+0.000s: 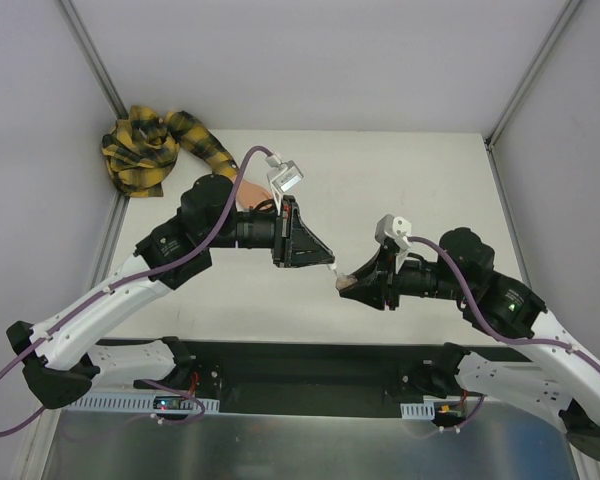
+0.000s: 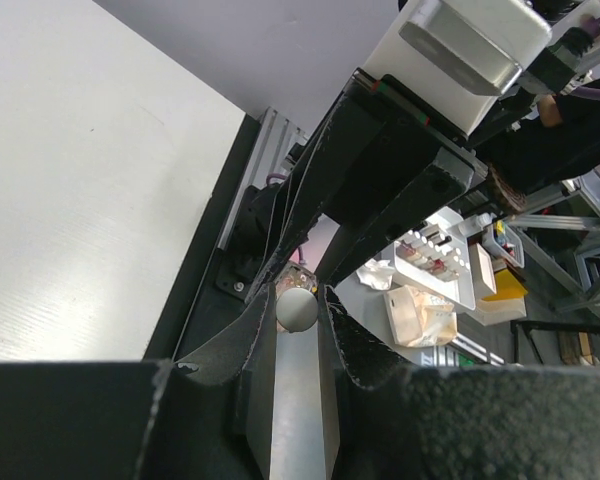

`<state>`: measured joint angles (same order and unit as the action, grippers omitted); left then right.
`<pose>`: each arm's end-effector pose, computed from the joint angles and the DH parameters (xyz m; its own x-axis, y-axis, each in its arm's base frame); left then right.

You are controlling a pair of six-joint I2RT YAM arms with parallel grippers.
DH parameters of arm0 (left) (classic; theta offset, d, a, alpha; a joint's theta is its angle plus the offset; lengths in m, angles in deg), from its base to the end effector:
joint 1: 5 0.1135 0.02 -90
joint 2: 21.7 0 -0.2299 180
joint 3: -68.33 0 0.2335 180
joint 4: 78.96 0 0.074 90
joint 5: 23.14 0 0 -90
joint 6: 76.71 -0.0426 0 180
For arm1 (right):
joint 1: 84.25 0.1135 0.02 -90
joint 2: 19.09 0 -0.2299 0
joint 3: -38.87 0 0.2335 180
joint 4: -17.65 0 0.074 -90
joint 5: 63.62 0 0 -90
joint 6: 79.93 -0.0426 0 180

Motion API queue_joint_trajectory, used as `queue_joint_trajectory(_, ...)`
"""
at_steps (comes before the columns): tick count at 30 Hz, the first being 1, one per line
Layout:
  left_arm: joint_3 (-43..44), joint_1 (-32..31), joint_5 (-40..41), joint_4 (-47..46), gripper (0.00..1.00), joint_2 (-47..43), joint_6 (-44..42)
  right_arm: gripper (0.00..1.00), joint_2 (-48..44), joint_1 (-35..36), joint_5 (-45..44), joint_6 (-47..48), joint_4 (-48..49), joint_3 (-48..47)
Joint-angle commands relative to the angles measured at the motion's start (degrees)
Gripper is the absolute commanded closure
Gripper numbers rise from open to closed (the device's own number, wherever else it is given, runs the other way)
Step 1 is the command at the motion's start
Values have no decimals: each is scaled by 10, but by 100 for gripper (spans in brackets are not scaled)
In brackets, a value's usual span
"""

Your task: Paint the nails

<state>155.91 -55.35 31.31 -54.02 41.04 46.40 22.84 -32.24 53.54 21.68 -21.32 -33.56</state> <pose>0.1310 -0.1969 0.4158 -0.5458 -0.0379 -0.8371 0.8349 0.0606 -0.5471 0.0837 0.1387 0.3692 0.1082 -0.1523 -0.9824 -0.9773 0.1645 -0.1332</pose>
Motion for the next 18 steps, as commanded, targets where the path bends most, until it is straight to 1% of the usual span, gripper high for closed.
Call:
queue_joint_trajectory(1,15,-9,-2,-10,100,-2,1,100,-10,3,-11,1,45,-6)
queue_joint_trajectory(18,26,-12,20,-10,100,1,-8,100,-5,11,-4,-3,42,-8)
